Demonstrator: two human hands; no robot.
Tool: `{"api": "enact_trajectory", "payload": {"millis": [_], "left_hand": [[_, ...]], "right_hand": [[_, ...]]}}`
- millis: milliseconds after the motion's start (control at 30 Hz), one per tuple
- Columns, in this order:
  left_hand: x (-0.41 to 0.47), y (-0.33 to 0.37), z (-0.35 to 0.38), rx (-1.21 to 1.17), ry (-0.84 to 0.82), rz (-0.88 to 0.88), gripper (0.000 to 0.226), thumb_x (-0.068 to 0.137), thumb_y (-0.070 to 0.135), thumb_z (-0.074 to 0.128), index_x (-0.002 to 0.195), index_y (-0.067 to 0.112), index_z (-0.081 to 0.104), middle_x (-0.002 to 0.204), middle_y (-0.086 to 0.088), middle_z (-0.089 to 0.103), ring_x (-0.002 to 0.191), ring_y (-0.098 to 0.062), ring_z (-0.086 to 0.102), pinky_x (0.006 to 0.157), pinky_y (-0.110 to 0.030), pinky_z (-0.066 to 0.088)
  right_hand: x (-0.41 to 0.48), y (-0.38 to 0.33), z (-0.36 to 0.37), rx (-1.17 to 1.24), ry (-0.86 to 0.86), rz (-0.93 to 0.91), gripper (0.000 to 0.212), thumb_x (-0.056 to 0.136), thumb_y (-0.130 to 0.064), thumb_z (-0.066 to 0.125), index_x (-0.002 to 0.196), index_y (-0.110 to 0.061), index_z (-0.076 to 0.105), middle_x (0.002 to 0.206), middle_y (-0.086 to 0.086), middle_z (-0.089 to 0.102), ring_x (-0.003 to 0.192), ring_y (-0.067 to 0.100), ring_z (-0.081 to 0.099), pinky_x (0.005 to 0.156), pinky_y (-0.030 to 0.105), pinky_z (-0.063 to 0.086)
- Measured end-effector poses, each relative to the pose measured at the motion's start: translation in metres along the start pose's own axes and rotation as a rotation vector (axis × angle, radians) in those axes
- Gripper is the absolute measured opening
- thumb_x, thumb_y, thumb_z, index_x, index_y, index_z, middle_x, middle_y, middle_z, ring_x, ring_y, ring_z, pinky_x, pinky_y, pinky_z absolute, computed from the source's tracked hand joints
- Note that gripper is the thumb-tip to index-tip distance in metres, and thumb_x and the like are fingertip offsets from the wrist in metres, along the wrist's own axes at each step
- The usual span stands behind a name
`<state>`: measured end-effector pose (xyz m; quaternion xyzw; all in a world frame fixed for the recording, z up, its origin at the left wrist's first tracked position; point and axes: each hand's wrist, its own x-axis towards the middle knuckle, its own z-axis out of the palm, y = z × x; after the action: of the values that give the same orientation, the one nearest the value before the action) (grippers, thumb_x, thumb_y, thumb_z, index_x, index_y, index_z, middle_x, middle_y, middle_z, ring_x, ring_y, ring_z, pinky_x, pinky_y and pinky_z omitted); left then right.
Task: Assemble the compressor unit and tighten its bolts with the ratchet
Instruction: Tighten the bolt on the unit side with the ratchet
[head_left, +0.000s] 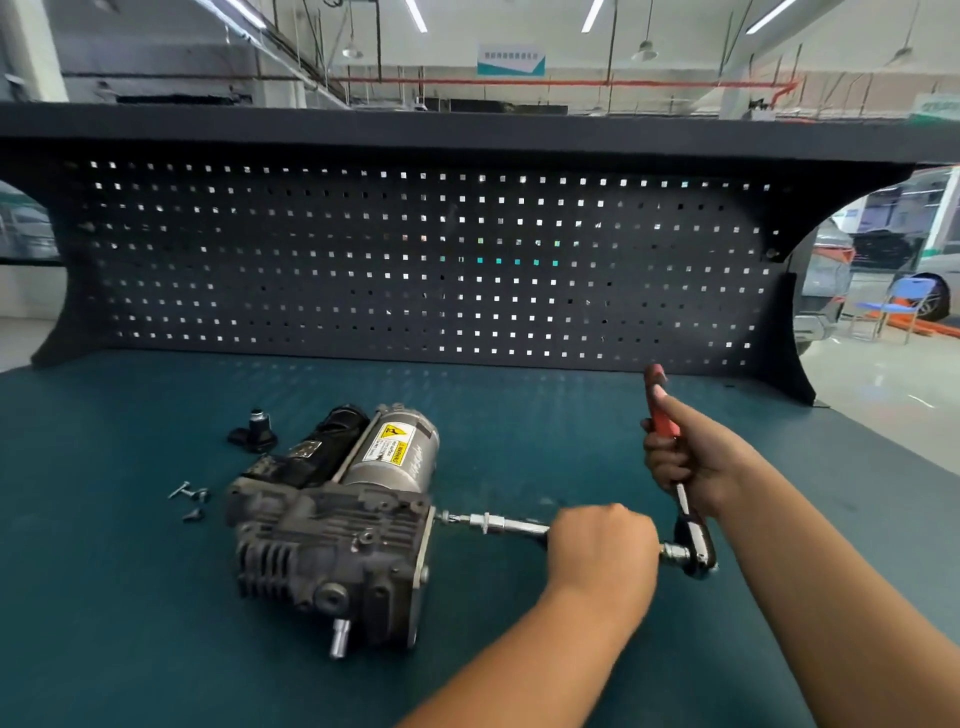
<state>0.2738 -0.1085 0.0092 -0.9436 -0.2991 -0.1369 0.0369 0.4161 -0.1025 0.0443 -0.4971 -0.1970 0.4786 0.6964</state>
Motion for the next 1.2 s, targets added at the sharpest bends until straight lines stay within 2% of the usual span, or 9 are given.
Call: {"api": "enact_trajectory", "payload": {"millis": [267,400,600,700,767,867,1000,1100,1200], "left_hand": [[0.001,-0.005,0.005,0.061,0.019,0.040,0.016,0.086,0.005,0.050,0.089,0.013,0.064,0.096,-0.009,0.067,0.084,-0.033,0.063,0.055,-0.024,0.029],[0.005,-0.005,0.000,0.065,0.041,0.017,0.018,0.086,0.011,0.051,0.071,0.020,0.046,0.087,-0.007,0.064,0.062,-0.027,0.042,0.045,-0.023,0.015],[0.010,-0.007,-0.003,0.039,0.072,-0.031,0.014,0.085,0.020,0.054,0.072,0.018,0.051,0.085,-0.007,0.061,0.071,-0.032,0.053,0.048,-0.027,0.024],[0.009,-0.012,0.002,0.062,0.076,-0.039,0.018,0.088,0.026,0.052,0.072,0.019,0.051,0.086,-0.007,0.062,0.071,-0.030,0.053,0.055,-0.028,0.028],[0.008,-0.014,0.006,0.078,0.100,-0.027,0.018,0.091,0.026,0.049,0.080,0.016,0.060,0.087,-0.007,0.064,0.076,-0.031,0.059,0.055,-0.028,0.028],[0.005,-0.015,0.008,0.082,0.115,-0.019,0.018,0.090,0.023,0.049,0.087,0.014,0.065,0.087,-0.007,0.065,0.074,-0.032,0.057,0.051,-0.027,0.025],[0.001,-0.016,0.011,0.066,0.135,-0.016,0.020,0.088,0.027,0.051,0.088,0.013,0.066,0.089,-0.010,0.066,0.084,-0.034,0.062,0.060,-0.030,0.031],[-0.001,-0.015,0.011,0.045,0.181,-0.006,0.024,0.088,0.031,0.052,0.087,0.012,0.066,0.090,-0.011,0.067,0.085,-0.035,0.061,0.063,-0.032,0.030],[0.000,-0.015,0.008,0.009,0.215,-0.005,0.027,0.091,0.032,0.048,0.087,0.012,0.066,0.089,-0.011,0.067,0.084,-0.035,0.061,0.059,-0.031,0.029]], "right_hand": [[-0.089,0.030,-0.004,-0.201,-0.021,-0.794,0.040,0.083,-0.004,0.060,0.052,-0.021,0.040,0.042,-0.005,0.029,0.037,0.010,0.025,0.037,0.017,0.023],[-0.132,0.052,-0.022,-0.722,-0.217,-1.147,0.027,0.079,-0.012,0.063,0.056,-0.016,0.049,0.054,0.003,0.043,0.050,0.018,0.041,0.051,0.022,0.036],[-0.136,0.060,-0.043,-1.253,-0.275,-1.415,0.048,0.095,-0.036,0.050,0.061,-0.002,0.056,0.067,0.005,0.053,0.061,0.022,0.051,0.065,0.025,0.046],[-0.134,0.054,-0.038,-1.093,-0.206,-1.266,0.035,0.089,-0.044,0.055,0.070,-0.016,0.054,0.059,0.000,0.050,0.053,0.015,0.047,0.055,0.019,0.042],[-0.125,0.043,-0.025,-0.778,-0.101,-1.074,0.020,0.077,-0.042,0.058,0.069,-0.024,0.053,0.054,0.006,0.047,0.046,0.011,0.042,0.048,0.017,0.038],[-0.091,0.020,-0.006,-0.405,0.105,-0.813,0.025,0.082,-0.036,0.060,0.066,-0.025,0.044,0.044,-0.005,0.038,0.039,0.010,0.039,0.047,0.029,0.043],[-0.042,0.010,0.003,-0.314,0.186,-0.493,0.011,0.095,-0.012,0.053,0.087,-0.009,0.046,0.066,0.002,0.042,0.051,0.011,0.040,0.053,0.025,0.049],[-0.030,0.015,-0.001,-0.217,0.147,-0.113,0.024,0.099,0.001,0.034,0.079,0.002,0.047,0.071,0.012,0.049,0.054,0.016,0.053,0.044,0.022,0.051],[-0.034,0.025,-0.011,-0.218,0.156,0.091,0.027,0.098,0.002,0.033,0.075,0.003,0.047,0.067,0.011,0.046,0.033,0.011,0.051,0.033,0.019,0.045]]}}
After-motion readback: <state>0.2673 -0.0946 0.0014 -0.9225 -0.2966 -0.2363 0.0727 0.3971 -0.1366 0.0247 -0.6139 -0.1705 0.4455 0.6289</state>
